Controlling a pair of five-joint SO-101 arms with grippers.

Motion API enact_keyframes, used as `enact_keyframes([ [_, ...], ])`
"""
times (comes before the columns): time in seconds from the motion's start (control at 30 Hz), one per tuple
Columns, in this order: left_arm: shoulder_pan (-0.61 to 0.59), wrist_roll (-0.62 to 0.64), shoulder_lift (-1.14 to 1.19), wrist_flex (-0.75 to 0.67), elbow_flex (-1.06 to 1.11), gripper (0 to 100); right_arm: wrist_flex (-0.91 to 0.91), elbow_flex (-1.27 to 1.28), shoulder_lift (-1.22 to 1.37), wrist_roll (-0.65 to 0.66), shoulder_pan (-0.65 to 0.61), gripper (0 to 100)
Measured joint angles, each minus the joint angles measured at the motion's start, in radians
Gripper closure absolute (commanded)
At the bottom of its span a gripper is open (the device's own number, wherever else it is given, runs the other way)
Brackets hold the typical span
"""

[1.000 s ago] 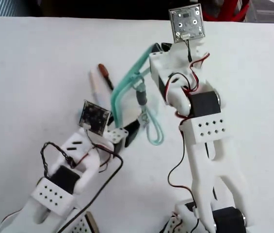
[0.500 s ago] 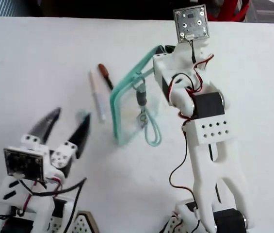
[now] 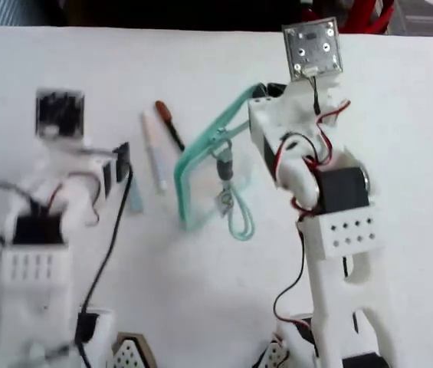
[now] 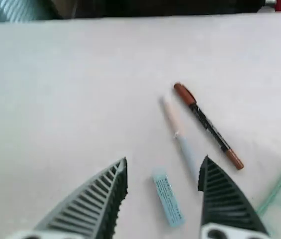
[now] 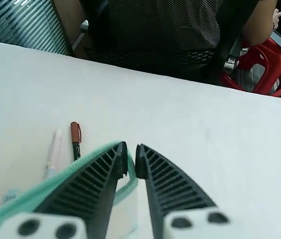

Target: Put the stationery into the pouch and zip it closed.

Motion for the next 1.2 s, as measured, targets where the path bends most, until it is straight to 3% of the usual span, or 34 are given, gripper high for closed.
enact_keyframes([
  [0.23,0.026,0.011,0.678,0.175,-0.511,77,-0.068,0.112,-0.068,0.0,0.008,96.9],
  [0.4,0.104,0.126,1.129,0.262,-0.881,81,-0.087,0.146,-0.091,0.0,0.008,96.9],
  [0.7,0.107,0.239,1.797,0.46,-1.649,81,-0.087,0.146,-0.089,0.0,0.008,96.9],
  [1.0,0.095,0.307,2.228,0.672,-2.317,92,-0.087,0.146,-0.089,0.0,0.006,96.8],
  [1.2,0.087,0.313,2.262,0.717,-2.387,98,-0.095,0.161,-0.091,0.0,0.006,96.8],
])
